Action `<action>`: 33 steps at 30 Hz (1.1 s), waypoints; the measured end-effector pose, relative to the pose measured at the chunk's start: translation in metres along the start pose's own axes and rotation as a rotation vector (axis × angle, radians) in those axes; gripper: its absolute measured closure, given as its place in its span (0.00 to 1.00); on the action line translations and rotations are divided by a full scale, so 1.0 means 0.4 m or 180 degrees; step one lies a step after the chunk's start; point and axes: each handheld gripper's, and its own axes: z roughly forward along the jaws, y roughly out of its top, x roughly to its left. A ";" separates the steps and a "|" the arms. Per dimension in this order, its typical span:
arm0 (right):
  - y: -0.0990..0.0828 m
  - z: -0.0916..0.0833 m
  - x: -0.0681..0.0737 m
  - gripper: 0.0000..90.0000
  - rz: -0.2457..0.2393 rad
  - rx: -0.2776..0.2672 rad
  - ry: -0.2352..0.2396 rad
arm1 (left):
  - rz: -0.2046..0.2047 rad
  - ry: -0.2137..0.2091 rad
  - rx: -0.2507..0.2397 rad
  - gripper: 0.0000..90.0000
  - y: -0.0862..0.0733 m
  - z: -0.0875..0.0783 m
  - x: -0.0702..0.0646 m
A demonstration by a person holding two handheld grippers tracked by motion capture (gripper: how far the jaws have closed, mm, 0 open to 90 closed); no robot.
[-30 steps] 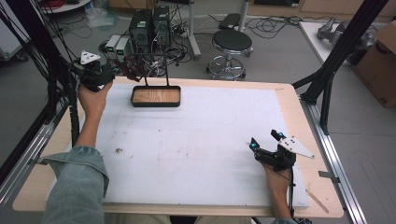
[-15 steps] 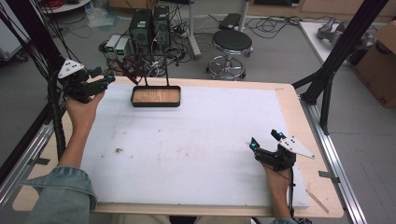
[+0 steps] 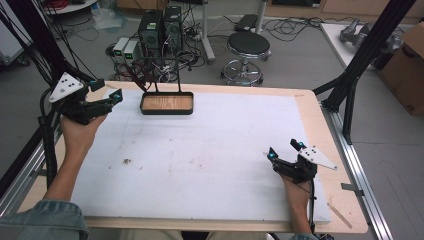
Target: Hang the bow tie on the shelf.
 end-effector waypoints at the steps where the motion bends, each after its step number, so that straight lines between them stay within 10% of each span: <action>1: 0.000 0.000 0.000 0.12 -0.0003 -0.0002 -0.0004 | 0.0031 -0.0011 -0.0007 0.30 -0.002 -0.008 -0.006; 33: 0.000 0.000 -0.001 0.12 -0.0022 -0.0006 -0.0017 | -0.0099 -0.0048 0.0066 0.23 -0.179 -0.119 -0.107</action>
